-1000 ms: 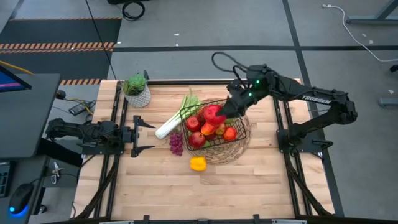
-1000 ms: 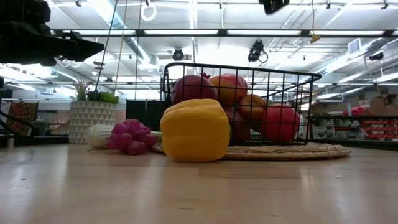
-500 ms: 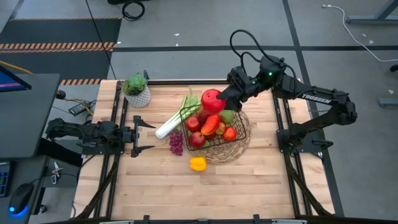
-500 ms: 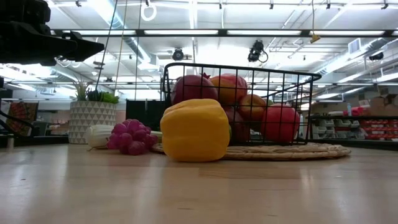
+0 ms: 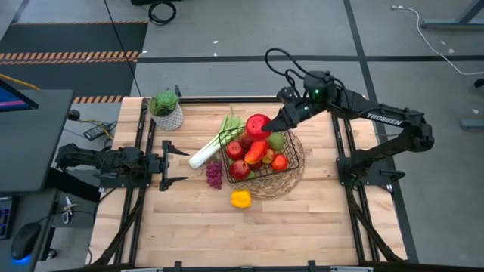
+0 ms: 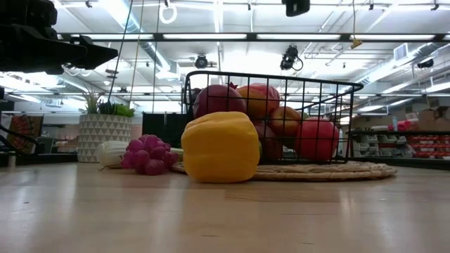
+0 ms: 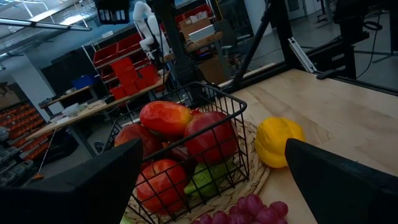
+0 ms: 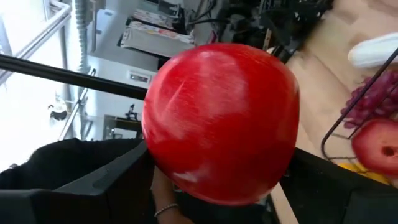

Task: Build produce basket
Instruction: Put the red apple into the black wire basket

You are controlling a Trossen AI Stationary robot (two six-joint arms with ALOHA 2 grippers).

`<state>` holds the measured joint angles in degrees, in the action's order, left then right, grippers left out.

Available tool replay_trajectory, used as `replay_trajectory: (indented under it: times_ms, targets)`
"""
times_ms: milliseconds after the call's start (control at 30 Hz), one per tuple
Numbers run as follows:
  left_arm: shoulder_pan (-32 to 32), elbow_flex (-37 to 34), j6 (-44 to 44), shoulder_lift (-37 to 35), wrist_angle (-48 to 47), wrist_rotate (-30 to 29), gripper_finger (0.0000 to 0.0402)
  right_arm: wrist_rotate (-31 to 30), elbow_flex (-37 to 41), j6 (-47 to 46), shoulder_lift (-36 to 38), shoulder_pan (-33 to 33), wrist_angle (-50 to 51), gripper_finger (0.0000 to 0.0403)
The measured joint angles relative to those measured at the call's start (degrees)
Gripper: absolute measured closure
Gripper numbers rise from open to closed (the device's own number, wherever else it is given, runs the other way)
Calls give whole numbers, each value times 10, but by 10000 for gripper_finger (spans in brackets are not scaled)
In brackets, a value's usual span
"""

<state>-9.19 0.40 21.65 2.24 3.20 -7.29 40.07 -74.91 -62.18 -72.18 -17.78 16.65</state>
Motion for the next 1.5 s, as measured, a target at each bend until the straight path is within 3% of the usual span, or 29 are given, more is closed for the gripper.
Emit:
replay_trajectory:
  times_ms: [200, 300, 600, 900, 1133, 1333, 1500]
  targets:
    - [0, 0, 0, 0, 0, 0, 2, 1, -3, 18, 0, -10, 7, 85]
    - [0, 0, 0, 0, 0, 0, 2, -5, -42, 56, -7, -21, 53, 85]
    - [0, 0, 0, 0, 0, 0, 2, -75, -263, 302, -110, -38, 383, 85]
    - [0, 0, 0, 0, 0, 0, 2, -114, -390, 476, -216, -7, 610, 85]
    - [0, 0, 0, 0, 0, 0, 2, -234, -537, 626, -290, 19, 733, 84]
    - [0, 0, 0, 0, 0, 0, 2, -319, -521, 700, -289, 49, 736, 84]
    - [0, 0, 0, 0, 0, 0, 2, -315, -450, 699, -290, 63, 733, 84]
